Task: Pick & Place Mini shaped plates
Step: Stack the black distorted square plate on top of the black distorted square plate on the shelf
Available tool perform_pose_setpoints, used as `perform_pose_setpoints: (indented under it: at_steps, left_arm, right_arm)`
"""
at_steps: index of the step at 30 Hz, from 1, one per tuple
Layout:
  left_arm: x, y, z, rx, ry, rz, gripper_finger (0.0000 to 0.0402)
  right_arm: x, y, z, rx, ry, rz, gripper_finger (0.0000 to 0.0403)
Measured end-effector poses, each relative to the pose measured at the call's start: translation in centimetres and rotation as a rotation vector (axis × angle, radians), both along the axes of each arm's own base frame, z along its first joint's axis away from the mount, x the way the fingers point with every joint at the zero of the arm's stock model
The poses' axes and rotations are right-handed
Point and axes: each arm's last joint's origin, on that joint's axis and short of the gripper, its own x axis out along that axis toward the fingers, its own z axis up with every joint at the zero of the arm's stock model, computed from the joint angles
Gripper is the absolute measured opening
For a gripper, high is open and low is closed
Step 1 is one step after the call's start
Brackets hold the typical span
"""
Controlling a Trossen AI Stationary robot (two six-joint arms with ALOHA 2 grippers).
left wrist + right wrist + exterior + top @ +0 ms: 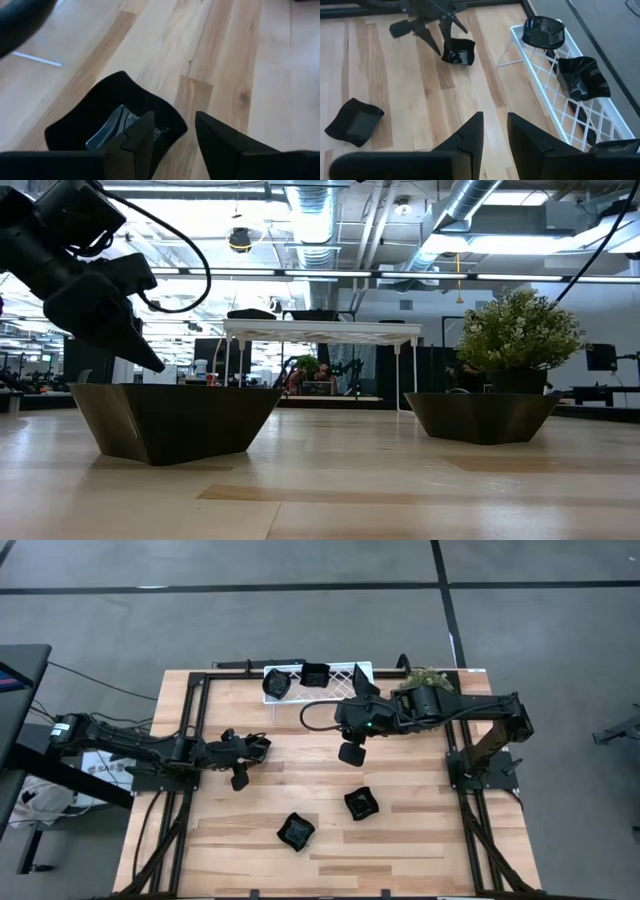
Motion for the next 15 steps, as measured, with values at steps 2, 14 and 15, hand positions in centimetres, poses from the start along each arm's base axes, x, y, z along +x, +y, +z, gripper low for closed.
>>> perform_pose_setpoints:
  at_steps: [2,14,15]
  left_arm:
    - [0.0,0.0,-0.01,0.019,0.008,-0.022,0.0148]
    - [0.08,-0.07,-0.14,0.037,0.028,-0.074,0.0144]
    - [0.12,-0.07,-0.2,0.037,0.031,-0.073,0.0144]
  right_arm:
    - [-0.02,0.0,-0.02,0.0,0.003,0.001,0.0082]
    - [-0.15,-0.03,-0.14,-0.001,0.022,0.001,0.0082]
    - [-0.15,-0.01,-0.15,-0.001,0.022,0.002,0.0082]
